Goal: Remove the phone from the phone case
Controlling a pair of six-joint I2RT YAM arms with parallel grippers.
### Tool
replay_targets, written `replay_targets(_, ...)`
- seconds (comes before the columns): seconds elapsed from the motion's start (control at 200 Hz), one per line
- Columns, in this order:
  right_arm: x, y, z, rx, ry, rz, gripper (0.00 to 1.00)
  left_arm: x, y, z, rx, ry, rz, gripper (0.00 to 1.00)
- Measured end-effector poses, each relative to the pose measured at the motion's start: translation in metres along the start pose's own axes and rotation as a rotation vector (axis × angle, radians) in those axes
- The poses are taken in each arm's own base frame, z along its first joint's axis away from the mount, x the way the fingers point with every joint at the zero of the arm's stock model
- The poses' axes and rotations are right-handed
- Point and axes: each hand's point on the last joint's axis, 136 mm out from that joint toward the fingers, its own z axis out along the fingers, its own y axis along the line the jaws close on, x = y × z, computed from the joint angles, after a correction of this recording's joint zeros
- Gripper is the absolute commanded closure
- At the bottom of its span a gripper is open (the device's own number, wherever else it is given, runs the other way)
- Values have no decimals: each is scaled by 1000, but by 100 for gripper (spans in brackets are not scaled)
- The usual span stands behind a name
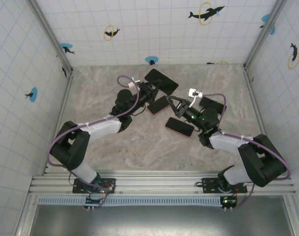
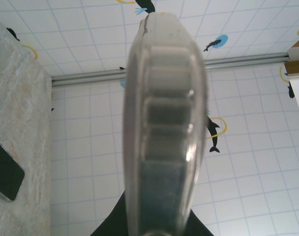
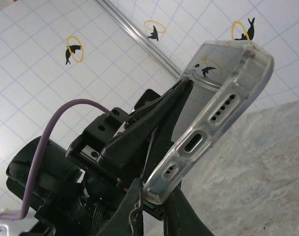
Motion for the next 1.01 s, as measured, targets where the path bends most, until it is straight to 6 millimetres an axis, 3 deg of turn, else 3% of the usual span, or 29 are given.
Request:
replay_targets(0.746, -17, 5, -3, -44, -24, -98, 100, 4, -24, 12, 57, 45, 6, 100)
replay_targets(1.006, -21, 7, -6, -87, -16, -5, 99, 8, -30, 15, 67, 63, 32, 100)
